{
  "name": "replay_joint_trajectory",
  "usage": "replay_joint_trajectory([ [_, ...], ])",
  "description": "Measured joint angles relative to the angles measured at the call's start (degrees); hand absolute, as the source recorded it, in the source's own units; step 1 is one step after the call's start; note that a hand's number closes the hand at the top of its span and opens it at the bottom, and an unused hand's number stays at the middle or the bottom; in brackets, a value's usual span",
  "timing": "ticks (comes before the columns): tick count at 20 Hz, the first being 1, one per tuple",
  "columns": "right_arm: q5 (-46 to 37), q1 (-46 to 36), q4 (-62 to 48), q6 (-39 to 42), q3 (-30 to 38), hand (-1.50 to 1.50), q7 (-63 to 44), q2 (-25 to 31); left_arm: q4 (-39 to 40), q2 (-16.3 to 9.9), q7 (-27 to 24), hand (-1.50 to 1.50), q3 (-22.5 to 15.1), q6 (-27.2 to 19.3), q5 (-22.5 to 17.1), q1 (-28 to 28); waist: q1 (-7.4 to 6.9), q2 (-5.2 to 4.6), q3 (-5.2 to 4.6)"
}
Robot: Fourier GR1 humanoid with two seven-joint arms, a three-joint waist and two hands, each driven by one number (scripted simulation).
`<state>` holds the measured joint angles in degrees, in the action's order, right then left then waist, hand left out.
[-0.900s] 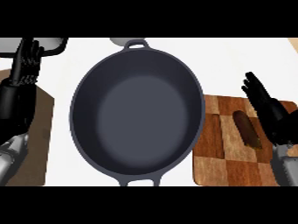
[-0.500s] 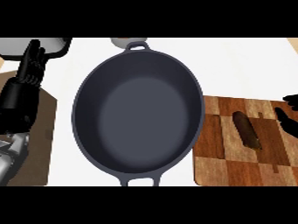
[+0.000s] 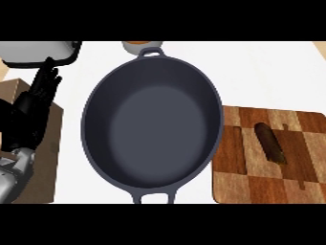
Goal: Pick the sweet potato from the cutting board and place it in the pot
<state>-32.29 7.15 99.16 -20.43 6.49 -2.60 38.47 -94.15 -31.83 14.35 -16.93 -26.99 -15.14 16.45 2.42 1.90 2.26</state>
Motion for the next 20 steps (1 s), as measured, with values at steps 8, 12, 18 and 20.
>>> replay_joint_trajectory([
  [8, -9.92, 5.49, 7.14, 5.99, -4.55, -1.50, -12.33, 1.39, -2.68, 0.03, 3.07, 0.00, -2.12, -0.21, 0.41, -0.11, -2.45, -0.51, -0.12],
  [12, -13.15, 5.49, 9.01, 13.30, -7.88, -1.50, -20.73, 2.14, -4.13, 0.16, 4.08, 0.00, -3.36, -0.12, 0.85, 0.04, -4.28, -0.98, -0.29],
  [18, -15.20, 4.03, 8.92, 27.31, -12.69, -1.50, -34.37, 2.46, -5.78, -0.10, 5.63, 0.00, -4.76, -0.16, 1.69, -0.12, -6.45, -1.57, -0.51],
  [20, -14.95, 2.51, 8.87, 31.82, -14.53, -1.50, -38.87, 1.39, -6.13, 0.01, 5.75, 0.00, -5.18, -0.20, 1.91, -0.39, -6.89, -1.65, -0.47],
])
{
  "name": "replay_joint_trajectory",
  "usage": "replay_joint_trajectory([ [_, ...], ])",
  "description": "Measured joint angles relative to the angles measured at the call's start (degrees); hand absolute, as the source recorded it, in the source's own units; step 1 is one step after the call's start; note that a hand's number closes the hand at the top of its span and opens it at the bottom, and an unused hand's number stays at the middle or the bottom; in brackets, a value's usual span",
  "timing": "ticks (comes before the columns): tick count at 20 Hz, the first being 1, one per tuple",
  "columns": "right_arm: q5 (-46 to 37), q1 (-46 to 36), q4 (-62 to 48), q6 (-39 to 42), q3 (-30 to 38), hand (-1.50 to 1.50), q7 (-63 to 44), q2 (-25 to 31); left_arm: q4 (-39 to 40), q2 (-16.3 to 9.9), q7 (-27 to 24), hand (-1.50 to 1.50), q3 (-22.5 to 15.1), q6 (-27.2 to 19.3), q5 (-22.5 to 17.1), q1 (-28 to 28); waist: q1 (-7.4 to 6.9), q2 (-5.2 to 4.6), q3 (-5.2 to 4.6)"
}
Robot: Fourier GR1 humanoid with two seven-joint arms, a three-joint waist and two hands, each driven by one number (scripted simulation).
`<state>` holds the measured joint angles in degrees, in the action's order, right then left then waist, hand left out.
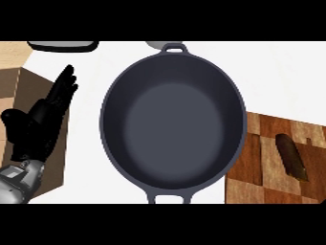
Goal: Pick the sweet potato from the cutting board and place it in the pot
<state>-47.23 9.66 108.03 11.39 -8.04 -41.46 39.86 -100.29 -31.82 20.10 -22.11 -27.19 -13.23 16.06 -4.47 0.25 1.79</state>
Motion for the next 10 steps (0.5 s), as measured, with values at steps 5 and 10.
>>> replay_joint_trajectory([
  [5, 0.97, -5.48, -0.44, 9.36, -4.12, -1.50, -9.98, -4.19, -1.18, -0.23, -0.37, 0.00, -0.48, -0.20, 0.55, -1.84, -0.56, 0.13, 0.17],
  [10, 1.28, -10.66, -2.92, 13.27, -6.57, -1.50, -12.93, -7.85, -1.64, -0.69, -1.16, 0.00, 0.05, 0.02, 0.39, -3.80, 0.13, 0.29, 0.35],
])
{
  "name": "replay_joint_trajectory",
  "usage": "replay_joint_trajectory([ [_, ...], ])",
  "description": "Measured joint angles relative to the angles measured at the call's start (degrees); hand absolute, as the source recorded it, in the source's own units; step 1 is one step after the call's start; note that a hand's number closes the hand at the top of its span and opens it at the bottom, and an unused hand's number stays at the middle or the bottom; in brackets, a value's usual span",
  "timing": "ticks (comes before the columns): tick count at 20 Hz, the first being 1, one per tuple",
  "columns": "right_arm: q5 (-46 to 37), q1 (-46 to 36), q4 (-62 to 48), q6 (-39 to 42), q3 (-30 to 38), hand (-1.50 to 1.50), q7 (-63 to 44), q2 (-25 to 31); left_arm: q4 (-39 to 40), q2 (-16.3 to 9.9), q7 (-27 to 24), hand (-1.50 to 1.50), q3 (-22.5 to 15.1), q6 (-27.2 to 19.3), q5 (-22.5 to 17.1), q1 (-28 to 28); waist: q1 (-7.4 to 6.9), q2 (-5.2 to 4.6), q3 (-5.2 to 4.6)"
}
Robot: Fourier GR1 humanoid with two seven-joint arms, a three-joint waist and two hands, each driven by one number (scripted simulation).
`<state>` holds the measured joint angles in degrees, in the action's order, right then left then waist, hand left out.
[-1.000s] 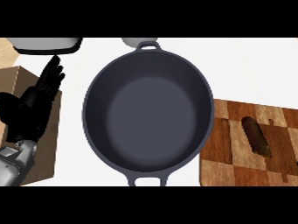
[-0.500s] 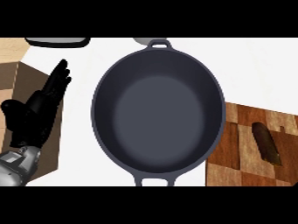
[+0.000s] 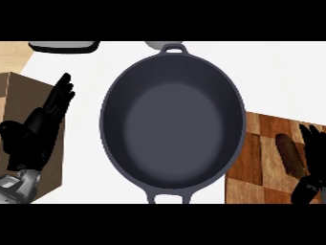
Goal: Pick the sweet potato from the cutting board and place it in the pot
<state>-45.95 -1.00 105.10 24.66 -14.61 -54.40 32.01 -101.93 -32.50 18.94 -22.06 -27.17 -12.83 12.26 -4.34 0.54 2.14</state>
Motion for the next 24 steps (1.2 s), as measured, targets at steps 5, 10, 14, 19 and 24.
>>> replay_joint_trajectory([
  [5, -1.36, -3.99, -3.75, 2.25, -1.52, -1.50, -1.24, -2.38, -0.39, -0.63, -0.82, 0.00, 0.69, 0.39, -0.04, -1.17, 0.57, 0.01, 0.09],
  [10, -3.02, -6.73, -8.15, 3.81, -2.17, -1.50, -1.68, -4.58, -0.91, -1.31, -1.73, 0.00, 1.91, 1.16, -0.91, -2.75, 1.13, 0.07, 0.17],
  [14, -4.32, -8.55, -11.88, 4.70, -2.41, -1.50, -1.87, -6.85, -0.64, -1.57, -2.32, 0.00, 2.42, 0.99, -0.49, -3.51, 1.71, 0.08, 0.26],
  [19, -6.21, -10.23, -15.91, 5.44, -1.87, -1.50, -1.60, -8.46, -0.62, -1.99, -2.73, 0.00, 3.07, 1.03, -0.39, -4.46, 2.49, 0.19, 0.39],
  [24, -8.26, -12.10, -19.35, 5.63, -1.18, -1.50, -1.05, -9.80, -0.57, -2.29, -3.49, 0.00, 3.72, 1.37, -0.27, -4.94, 2.98, 0.25, 0.38],
])
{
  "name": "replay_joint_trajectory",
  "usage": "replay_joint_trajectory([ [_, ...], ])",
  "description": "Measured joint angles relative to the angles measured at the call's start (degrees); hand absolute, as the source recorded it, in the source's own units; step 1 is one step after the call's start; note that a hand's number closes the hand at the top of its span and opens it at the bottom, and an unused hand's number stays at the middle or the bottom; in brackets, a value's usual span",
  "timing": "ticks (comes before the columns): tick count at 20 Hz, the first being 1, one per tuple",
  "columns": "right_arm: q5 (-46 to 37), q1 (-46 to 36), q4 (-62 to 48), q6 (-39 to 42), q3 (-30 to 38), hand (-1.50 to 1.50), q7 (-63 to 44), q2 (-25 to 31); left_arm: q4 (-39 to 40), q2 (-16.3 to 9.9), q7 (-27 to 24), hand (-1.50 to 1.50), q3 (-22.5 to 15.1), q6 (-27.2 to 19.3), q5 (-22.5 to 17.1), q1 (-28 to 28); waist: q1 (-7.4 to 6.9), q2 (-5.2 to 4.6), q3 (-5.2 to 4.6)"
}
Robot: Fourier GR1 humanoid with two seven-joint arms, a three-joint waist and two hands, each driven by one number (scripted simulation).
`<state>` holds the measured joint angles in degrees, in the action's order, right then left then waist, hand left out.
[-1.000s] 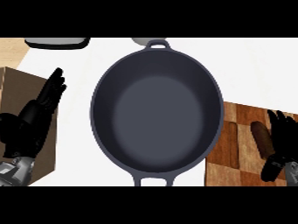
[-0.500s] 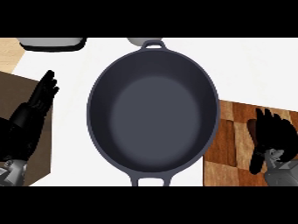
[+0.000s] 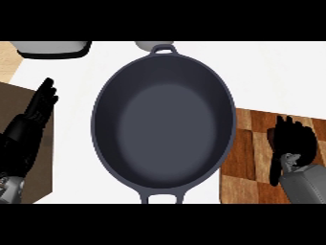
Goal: Pick the sweet potato from the cutting board and place it in the pot
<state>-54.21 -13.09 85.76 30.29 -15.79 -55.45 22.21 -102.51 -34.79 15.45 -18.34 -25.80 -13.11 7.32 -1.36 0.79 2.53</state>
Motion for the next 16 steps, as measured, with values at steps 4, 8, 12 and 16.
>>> replay_joint_trajectory([
  [4, -0.99, -1.27, -2.45, 0.19, 0.89, -1.50, 0.62, -1.05, -0.34, -0.04, -0.32, 0.00, 0.12, -0.13, 0.50, -0.68, 0.14, 0.08, 0.01],
  [8, -1.31, -2.15, -4.69, 1.07, 1.86, 1.50, 1.85, -1.40, -0.31, -0.16, -0.31, 0.00, 0.47, 0.10, 0.33, -0.98, 0.41, 0.11, 0.01],
  [12, -2.01, -2.62, -5.25, 2.24, 1.34, 1.50, 3.84, -0.78, -0.80, -0.49, -0.45, 0.00, 1.02, 0.43, 0.27, -1.57, 0.47, 0.32, -0.25],
  [16, -3.00, -3.63, -6.04, 2.68, 1.08, 1.50, 4.92, -0.86, -0.25, -0.63, -0.42, 0.00, 1.44, 0.91, 0.07, -1.44, 0.71, 0.34, -0.29],
])
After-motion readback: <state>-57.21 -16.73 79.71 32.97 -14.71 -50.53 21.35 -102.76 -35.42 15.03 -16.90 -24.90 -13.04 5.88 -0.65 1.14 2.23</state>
